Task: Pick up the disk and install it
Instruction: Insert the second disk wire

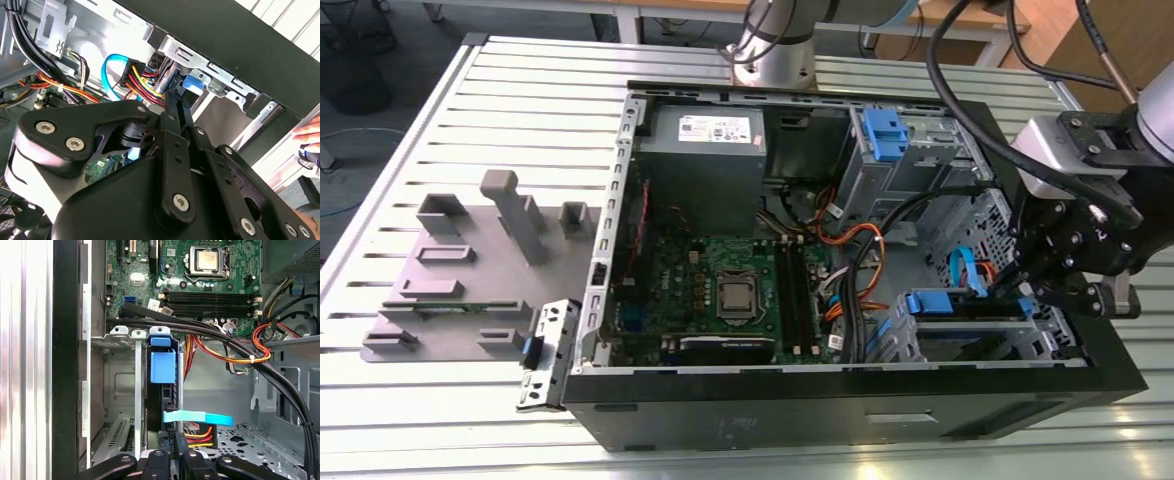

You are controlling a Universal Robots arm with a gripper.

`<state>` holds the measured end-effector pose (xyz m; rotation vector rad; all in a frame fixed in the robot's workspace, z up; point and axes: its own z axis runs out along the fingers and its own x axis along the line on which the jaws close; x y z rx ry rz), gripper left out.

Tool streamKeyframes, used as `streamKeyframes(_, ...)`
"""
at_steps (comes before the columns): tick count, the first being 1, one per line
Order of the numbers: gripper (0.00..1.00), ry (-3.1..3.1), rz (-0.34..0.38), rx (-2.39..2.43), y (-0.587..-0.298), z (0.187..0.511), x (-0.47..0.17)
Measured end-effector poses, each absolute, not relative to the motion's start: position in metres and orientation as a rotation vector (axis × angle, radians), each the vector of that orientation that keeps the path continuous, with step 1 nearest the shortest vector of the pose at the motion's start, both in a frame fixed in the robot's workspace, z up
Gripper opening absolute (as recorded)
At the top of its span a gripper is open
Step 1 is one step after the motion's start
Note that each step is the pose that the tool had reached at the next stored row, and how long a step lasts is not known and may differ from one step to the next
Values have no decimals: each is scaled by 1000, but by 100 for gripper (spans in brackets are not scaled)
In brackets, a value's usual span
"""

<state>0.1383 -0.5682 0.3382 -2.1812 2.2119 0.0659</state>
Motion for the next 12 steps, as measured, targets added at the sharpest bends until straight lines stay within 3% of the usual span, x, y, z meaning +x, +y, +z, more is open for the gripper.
streamKeyframes(12, 16, 2216, 56, -2186, -568, 336, 138)
